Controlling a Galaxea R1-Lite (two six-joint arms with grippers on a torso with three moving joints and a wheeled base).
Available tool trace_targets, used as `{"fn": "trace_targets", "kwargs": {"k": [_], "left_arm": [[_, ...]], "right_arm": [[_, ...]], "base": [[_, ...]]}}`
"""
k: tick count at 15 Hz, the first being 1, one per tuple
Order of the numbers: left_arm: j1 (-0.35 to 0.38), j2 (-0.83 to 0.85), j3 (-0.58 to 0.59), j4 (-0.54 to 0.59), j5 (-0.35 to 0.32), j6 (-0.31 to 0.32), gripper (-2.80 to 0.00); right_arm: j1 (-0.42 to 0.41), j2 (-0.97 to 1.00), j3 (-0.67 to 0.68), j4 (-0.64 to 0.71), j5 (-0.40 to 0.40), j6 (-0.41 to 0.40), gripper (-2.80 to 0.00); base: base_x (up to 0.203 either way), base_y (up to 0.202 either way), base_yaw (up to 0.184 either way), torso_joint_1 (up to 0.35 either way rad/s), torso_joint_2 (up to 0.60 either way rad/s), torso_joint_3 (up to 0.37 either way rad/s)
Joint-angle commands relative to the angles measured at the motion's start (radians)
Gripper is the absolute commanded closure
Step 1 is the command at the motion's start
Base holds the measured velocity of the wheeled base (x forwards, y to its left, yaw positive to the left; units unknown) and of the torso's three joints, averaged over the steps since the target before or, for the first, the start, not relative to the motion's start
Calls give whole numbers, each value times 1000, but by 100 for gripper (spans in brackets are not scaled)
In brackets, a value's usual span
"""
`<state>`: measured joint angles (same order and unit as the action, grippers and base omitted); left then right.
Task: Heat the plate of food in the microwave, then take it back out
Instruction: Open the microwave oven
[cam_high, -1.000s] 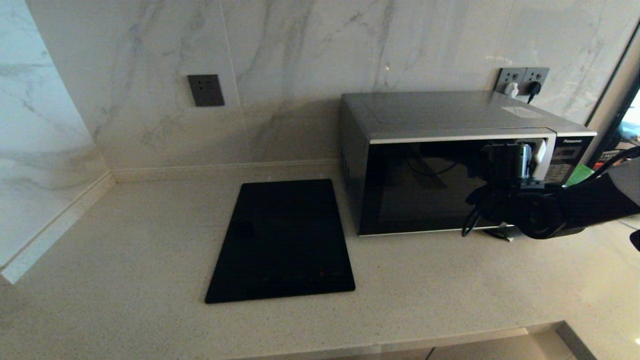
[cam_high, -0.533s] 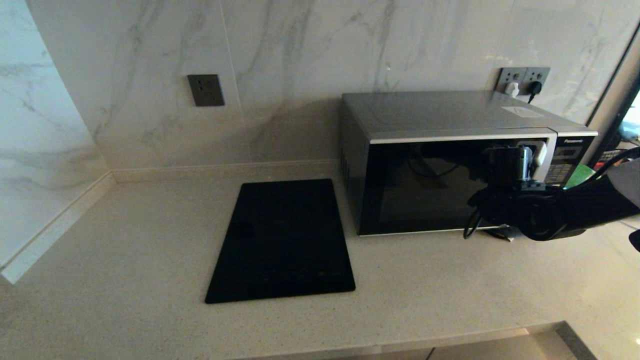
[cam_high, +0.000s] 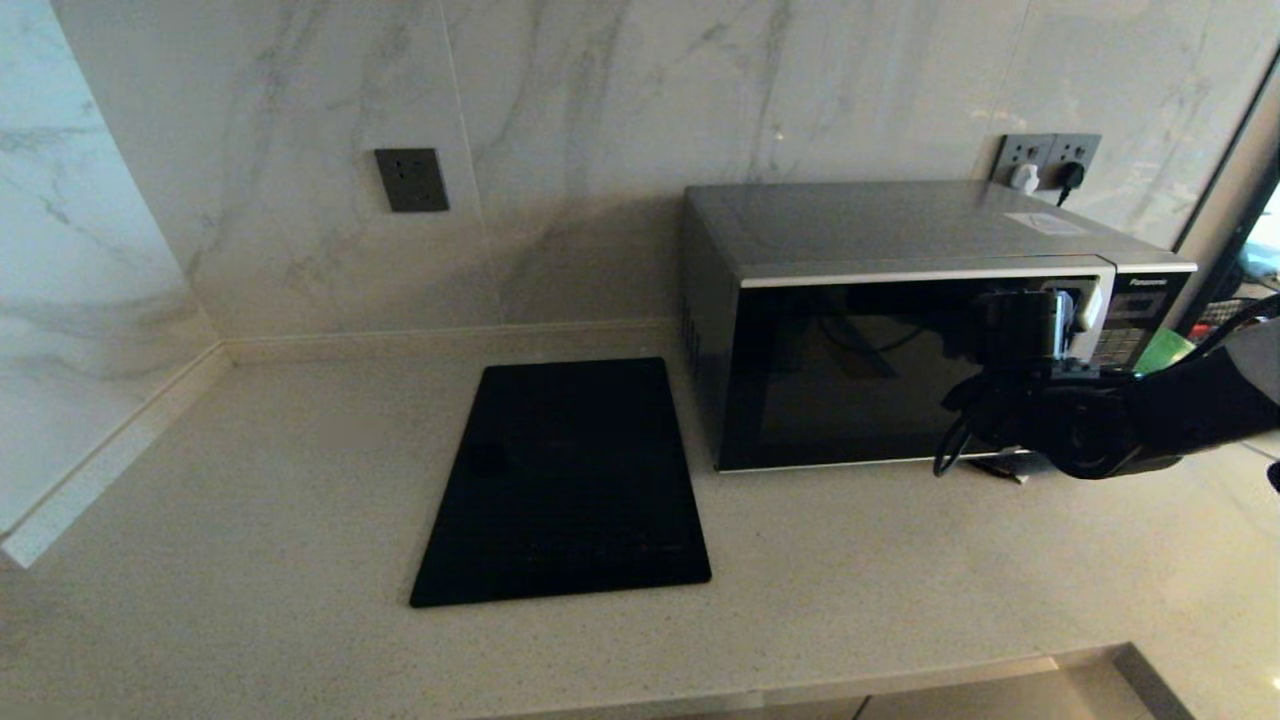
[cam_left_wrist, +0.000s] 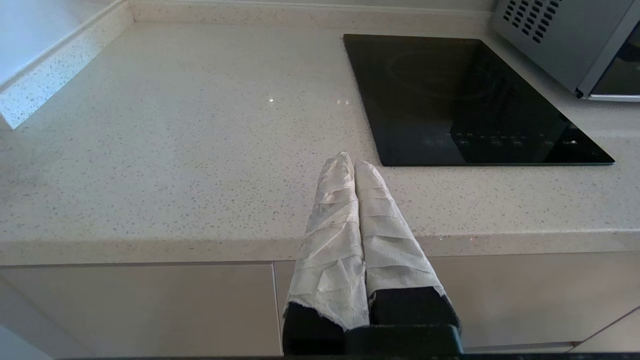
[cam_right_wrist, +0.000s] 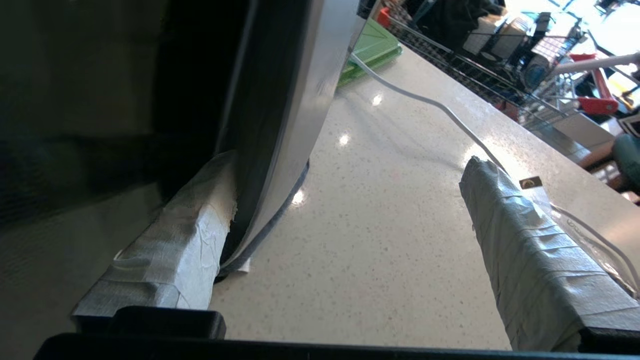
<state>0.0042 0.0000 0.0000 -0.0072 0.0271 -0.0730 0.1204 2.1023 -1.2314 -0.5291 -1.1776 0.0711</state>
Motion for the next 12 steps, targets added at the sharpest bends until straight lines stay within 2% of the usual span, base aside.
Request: {"fn": "trace_targets", "kwargs": {"k": [1, 6, 7, 12], "left_arm": [[0, 2, 0, 0, 0, -1, 0], [0, 2, 0, 0, 0, -1, 0], [0, 2, 0, 0, 0, -1, 0], [0, 2, 0, 0, 0, -1, 0]], "right_arm": [[-19, 27, -13, -5, -5, -2, -280], [-58, 59, -49, 5, -1, -2, -280], [-61, 59, -49, 13, -1, -2, 0], [-56, 51, -46, 17, -1, -4, 0]], "base": [[0, 0, 0, 0, 0, 0], [0, 0, 0, 0, 0, 0], [0, 0, 0, 0, 0, 0], [0, 0, 0, 0, 0, 0]]}}
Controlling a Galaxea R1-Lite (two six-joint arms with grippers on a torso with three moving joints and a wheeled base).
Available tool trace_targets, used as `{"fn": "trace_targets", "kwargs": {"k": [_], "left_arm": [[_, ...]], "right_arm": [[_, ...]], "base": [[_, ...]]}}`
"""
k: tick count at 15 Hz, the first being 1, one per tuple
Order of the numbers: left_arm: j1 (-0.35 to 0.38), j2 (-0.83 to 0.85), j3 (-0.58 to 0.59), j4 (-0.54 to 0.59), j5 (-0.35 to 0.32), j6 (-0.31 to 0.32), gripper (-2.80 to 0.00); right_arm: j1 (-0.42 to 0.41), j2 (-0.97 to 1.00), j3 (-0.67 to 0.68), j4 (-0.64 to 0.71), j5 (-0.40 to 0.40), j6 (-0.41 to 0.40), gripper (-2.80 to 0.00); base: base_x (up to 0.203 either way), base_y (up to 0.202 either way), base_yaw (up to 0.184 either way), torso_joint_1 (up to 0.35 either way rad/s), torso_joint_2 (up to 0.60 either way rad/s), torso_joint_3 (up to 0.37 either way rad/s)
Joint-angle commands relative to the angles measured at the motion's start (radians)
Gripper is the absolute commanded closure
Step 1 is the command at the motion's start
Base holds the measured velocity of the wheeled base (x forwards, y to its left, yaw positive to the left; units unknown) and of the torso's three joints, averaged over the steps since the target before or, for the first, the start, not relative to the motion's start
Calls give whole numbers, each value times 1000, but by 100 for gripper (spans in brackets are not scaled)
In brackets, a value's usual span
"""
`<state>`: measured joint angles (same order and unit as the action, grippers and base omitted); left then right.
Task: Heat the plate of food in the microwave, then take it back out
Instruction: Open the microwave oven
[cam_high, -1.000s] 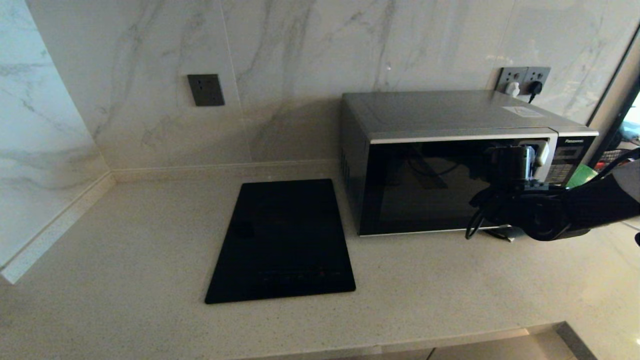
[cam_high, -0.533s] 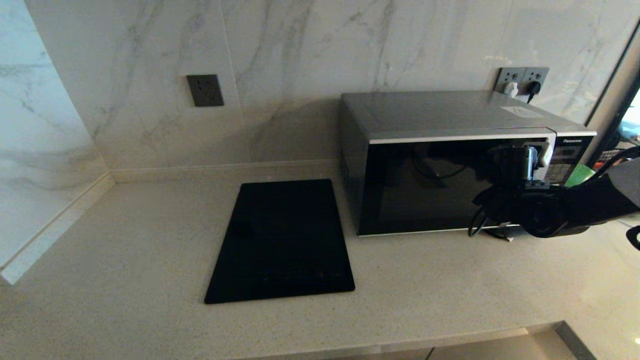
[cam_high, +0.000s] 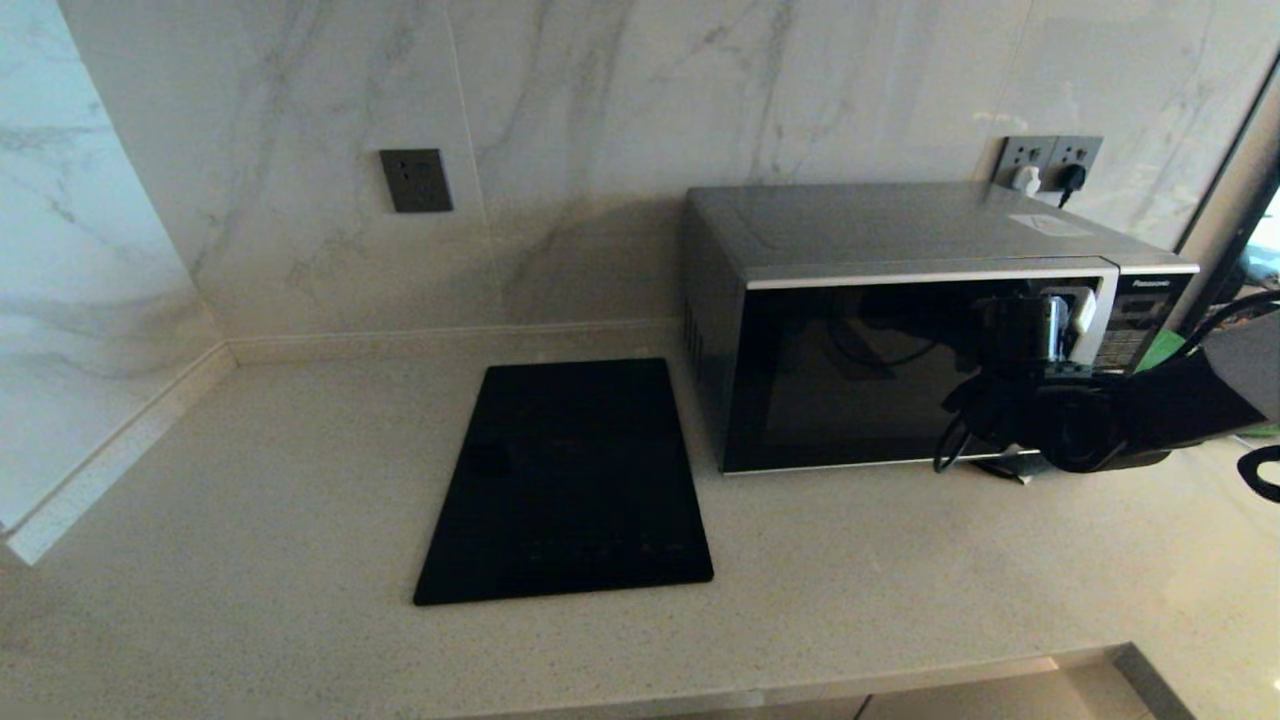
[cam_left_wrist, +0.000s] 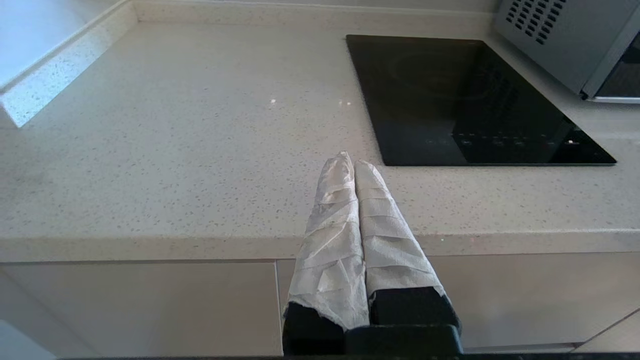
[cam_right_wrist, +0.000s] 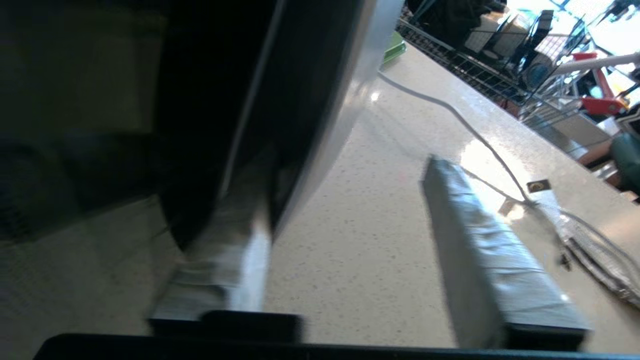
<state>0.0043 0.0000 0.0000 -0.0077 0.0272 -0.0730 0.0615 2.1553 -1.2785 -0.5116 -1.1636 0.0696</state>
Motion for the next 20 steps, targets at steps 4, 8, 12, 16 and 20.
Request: {"fn": "trace_targets", "kwargs": {"k": [4, 8, 12, 16, 20], "left_arm": [[0, 2, 0, 0, 2, -1, 0], [0, 2, 0, 0, 0, -1, 0], [0, 2, 0, 0, 0, -1, 0], [0, 2, 0, 0, 0, -1, 0], [0, 2, 0, 0, 0, -1, 0]], "right_arm": [[23, -1, 2, 0, -22, -5, 0], [53, 14, 12, 36, -76, -3, 0], [70, -5, 53, 33, -106, 2, 0], [70, -18, 53, 33, -114, 3, 0], [70, -20, 54, 33, -121, 3, 0]], "base": [[0, 0, 0, 0, 0, 0], [0, 0, 0, 0, 0, 0], [0, 0, 0, 0, 0, 0], [0, 0, 0, 0, 0, 0], [0, 0, 0, 0, 0, 0]]}}
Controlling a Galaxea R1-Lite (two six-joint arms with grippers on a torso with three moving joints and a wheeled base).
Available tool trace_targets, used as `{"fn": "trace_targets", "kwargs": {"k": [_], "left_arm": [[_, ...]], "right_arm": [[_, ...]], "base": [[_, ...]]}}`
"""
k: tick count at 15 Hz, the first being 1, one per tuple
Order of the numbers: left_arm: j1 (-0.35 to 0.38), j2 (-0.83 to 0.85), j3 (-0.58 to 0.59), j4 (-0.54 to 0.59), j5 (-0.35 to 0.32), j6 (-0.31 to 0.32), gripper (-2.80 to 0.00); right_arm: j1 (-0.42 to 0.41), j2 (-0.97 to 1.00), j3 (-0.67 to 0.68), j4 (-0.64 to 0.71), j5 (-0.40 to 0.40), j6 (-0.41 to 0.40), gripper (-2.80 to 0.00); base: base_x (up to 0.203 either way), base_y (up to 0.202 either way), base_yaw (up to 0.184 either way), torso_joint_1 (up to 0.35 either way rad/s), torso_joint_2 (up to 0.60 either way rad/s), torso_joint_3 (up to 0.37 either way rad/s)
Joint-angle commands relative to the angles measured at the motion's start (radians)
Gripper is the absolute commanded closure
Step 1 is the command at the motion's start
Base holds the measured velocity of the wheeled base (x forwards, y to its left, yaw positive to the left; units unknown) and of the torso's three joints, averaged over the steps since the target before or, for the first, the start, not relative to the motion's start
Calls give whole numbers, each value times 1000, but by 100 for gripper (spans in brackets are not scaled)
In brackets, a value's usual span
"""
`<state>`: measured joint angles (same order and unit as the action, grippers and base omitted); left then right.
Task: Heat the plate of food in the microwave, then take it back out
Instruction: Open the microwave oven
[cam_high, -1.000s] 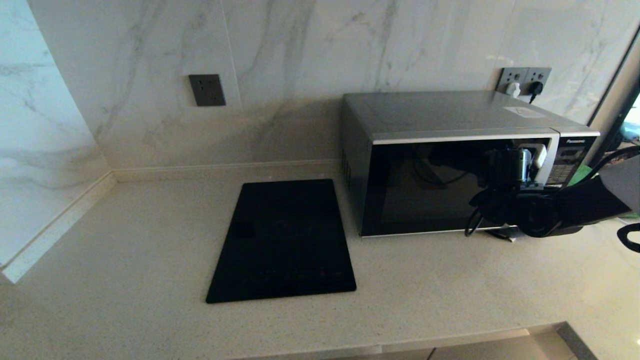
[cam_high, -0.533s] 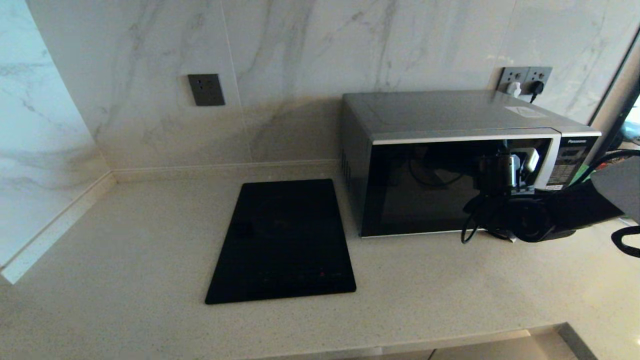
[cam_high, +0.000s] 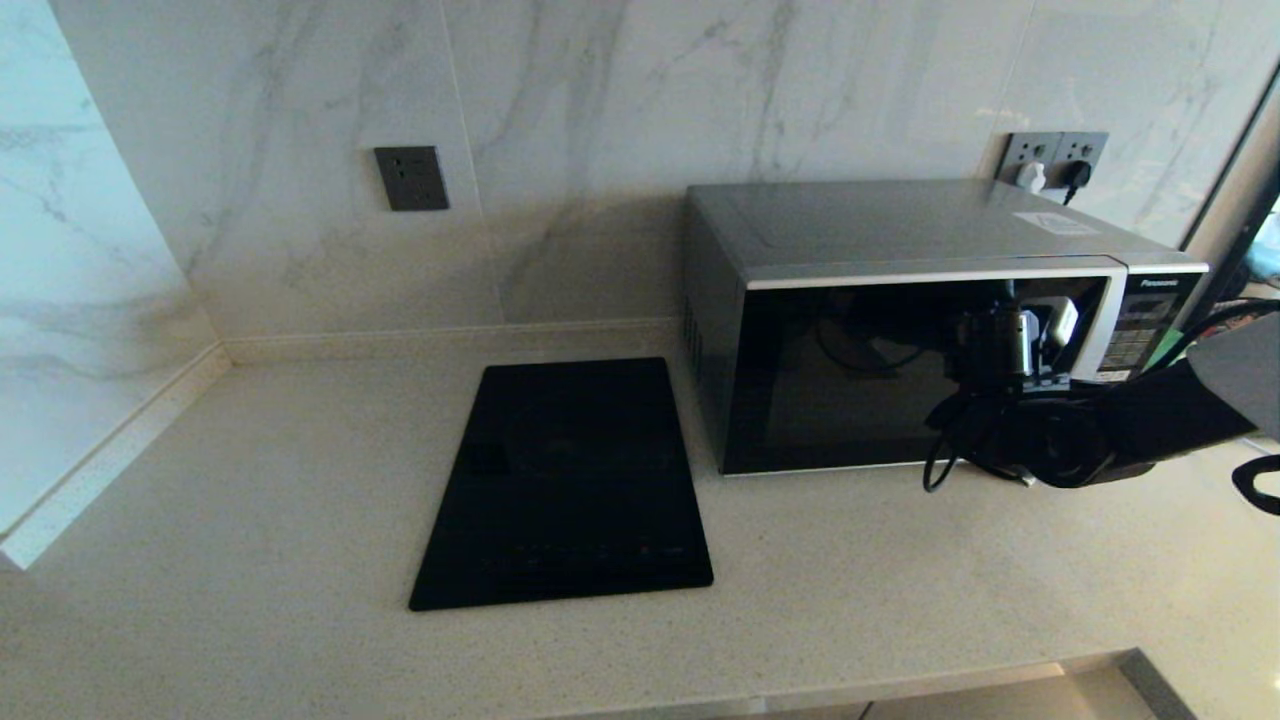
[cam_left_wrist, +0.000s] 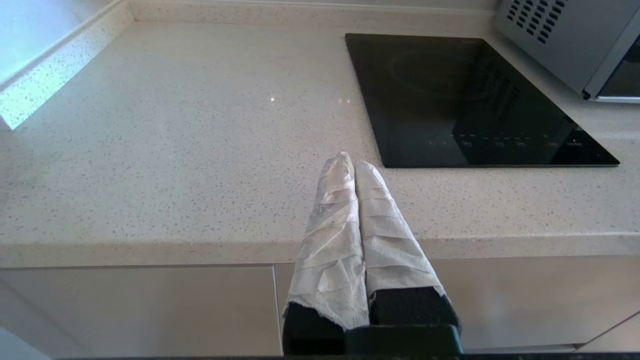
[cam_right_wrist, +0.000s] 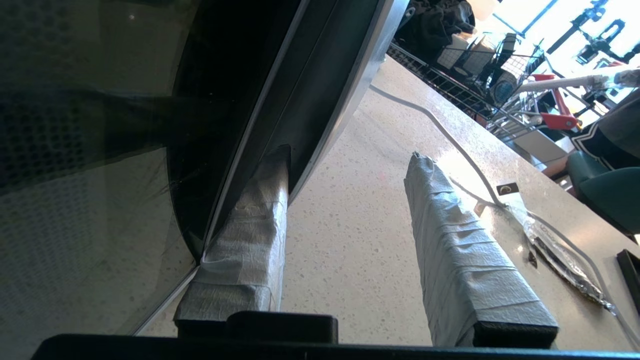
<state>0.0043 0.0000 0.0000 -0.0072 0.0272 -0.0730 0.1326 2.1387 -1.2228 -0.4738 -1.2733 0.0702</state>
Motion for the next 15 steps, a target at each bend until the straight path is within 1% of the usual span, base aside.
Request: {"fn": "trace_targets", "kwargs": {"k": [1, 15], "left_arm": [[0, 2, 0, 0, 0, -1, 0], [0, 2, 0, 0, 0, -1, 0]], "right_arm": [[-1, -2, -1, -5, -18, 2, 0], [-2, -43, 37, -11, -38, 5, 0]], "base": [[0, 0, 0, 0, 0, 0], [0, 0, 0, 0, 0, 0]]}}
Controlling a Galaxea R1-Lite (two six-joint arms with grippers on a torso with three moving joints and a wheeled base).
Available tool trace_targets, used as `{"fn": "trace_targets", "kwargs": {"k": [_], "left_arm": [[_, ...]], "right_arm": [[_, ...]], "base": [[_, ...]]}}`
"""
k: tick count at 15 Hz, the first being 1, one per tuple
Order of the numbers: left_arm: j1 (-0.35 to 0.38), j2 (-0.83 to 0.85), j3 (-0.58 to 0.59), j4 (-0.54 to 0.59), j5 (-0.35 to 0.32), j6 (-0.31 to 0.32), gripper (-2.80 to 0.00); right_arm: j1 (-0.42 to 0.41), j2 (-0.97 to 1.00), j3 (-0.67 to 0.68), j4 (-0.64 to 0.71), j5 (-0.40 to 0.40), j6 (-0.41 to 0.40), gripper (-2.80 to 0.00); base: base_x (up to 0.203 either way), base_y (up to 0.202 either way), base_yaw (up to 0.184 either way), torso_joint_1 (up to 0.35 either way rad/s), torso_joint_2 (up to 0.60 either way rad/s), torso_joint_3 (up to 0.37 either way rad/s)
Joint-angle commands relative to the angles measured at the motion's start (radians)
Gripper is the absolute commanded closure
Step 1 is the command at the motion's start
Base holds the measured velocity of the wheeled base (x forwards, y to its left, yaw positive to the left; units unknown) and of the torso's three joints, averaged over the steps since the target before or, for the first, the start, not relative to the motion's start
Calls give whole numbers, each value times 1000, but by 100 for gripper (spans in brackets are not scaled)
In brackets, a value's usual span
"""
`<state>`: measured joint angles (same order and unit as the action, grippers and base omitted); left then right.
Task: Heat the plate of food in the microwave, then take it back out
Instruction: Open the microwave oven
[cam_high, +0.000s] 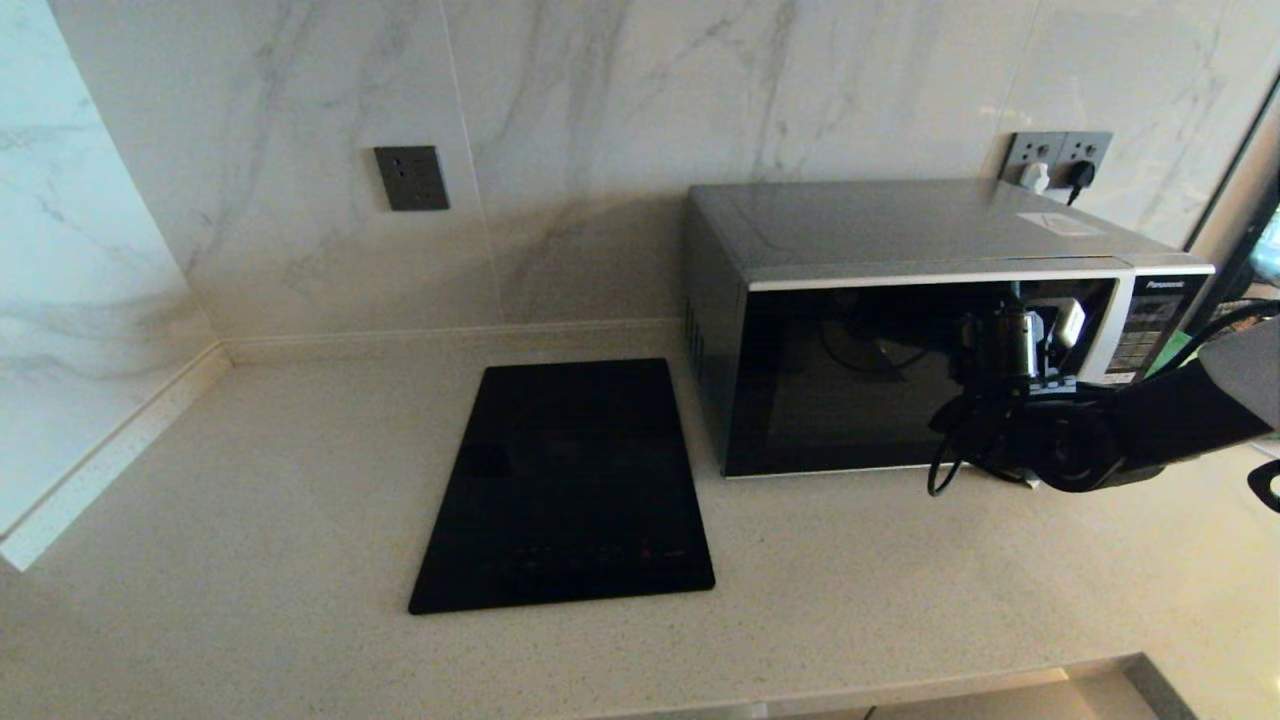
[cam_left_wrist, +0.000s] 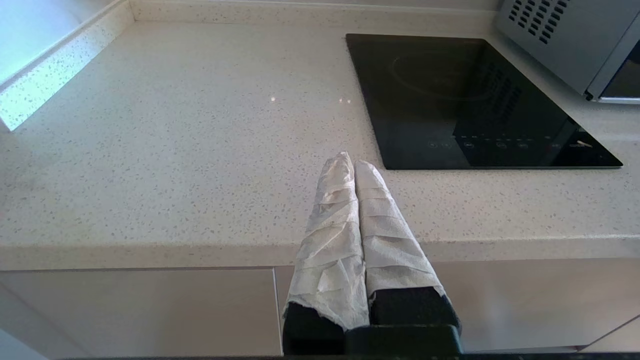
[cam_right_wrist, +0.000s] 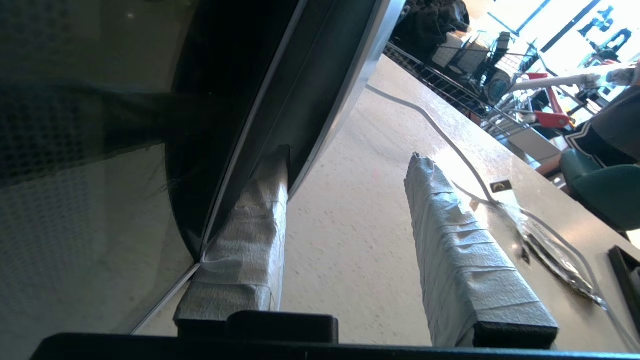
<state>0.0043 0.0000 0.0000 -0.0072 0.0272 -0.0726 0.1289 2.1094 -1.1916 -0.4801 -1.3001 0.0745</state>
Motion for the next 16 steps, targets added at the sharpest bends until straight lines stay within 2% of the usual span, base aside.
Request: {"fn": "trace_targets", "kwargs": {"k": [1, 8, 16], "left_arm": [[0, 2, 0, 0, 0, -1, 0], [0, 2, 0, 0, 0, -1, 0], [0, 2, 0, 0, 0, -1, 0]], "right_arm": [[1, -18, 12, -5, -16, 1, 0], [11, -32, 24, -3, -10, -1, 0], [83, -45, -3, 1, -5, -7, 0]], "base": [[0, 0, 0, 0, 0, 0], [0, 0, 0, 0, 0, 0], [0, 0, 0, 0, 0, 0]]}}
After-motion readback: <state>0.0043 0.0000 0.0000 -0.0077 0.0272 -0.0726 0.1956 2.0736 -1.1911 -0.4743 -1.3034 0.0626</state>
